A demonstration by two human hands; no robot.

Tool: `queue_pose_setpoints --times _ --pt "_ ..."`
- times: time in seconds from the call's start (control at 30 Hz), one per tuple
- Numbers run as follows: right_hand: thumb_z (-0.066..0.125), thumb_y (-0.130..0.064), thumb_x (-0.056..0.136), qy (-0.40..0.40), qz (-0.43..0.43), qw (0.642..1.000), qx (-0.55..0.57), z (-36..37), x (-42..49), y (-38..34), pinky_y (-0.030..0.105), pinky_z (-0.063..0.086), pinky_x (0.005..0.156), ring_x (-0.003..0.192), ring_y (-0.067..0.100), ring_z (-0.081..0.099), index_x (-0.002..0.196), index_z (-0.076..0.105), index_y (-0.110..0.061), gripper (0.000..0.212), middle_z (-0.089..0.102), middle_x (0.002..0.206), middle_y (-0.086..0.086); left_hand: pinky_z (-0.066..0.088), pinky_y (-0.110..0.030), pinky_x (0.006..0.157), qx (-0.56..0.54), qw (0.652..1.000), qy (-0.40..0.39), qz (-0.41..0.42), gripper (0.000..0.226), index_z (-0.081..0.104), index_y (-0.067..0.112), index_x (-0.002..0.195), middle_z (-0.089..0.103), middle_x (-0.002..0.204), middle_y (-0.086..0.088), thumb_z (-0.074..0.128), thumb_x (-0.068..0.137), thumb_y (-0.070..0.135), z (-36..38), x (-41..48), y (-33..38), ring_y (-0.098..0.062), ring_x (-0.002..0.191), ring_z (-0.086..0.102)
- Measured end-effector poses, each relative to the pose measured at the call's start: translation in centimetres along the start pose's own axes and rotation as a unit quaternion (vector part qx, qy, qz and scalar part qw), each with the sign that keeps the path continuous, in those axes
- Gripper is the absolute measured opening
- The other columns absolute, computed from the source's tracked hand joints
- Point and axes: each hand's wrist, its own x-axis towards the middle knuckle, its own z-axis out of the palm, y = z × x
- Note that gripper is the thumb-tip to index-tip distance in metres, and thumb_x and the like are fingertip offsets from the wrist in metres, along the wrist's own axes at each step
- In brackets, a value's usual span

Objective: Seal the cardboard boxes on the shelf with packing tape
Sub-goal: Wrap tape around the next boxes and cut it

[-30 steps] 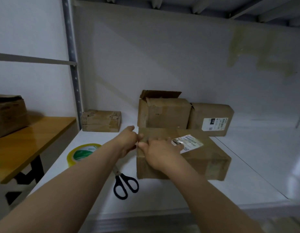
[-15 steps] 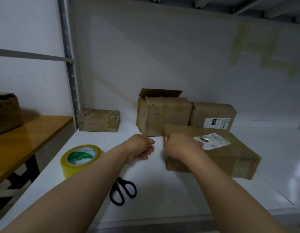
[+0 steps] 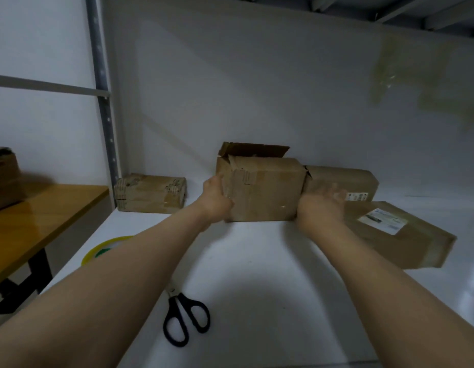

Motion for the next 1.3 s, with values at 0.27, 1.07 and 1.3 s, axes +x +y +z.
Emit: queue_pose_setpoints --times 0.27,1.07,1.3 --pt "0.047 -0.007 0.099 -0.029 -0.109 0.912 0.394 -1.0 1.3 -4.0 0.027 0.043 0.056 0.076 0.016 0.057 0.161 -0.003 -0.027 0.082 0.057 0.092 0.001 0.004 -0.029 0.122 0.089 0.995 -0.015 0.043 0.095 -0.013 0.021 0.160 -0.013 0.168 -0.001 0.036 0.089 -0.017 -1.1 4.4 2.4 -0.019 0.155 -0.006" --pt "0.055 -0.032 0.099 0.065 -0.132 0.926 0.348 -4.1 -0.4 -4.1 0.028 0.041 0.067 0.075 0.017 0.051 0.097 0.053 -0.019 0.013 0.061 0.097 0.003 0.031 -0.047 0.119 -0.009 0.999 0.044 -0.023 0.080 0.014 0.038 0.159 0.007 0.166 -0.006 0.054 0.097 0.007 -2.9 1.7 4.5 -0.036 0.149 0.022" --pt "0.050 -0.010 0.089 0.028 -0.136 0.937 0.320 -6.4 -2.7 -2.5 0.025 0.036 0.050 0.068 0.014 0.051 0.086 0.056 -0.016 0.008 0.054 0.081 0.003 0.050 -0.033 0.089 -0.049 0.998 0.034 -0.012 0.055 0.052 0.027 0.141 0.055 0.136 -0.008 0.057 0.089 0.008 -1.2 -0.8 5.3 -0.024 0.113 0.054"
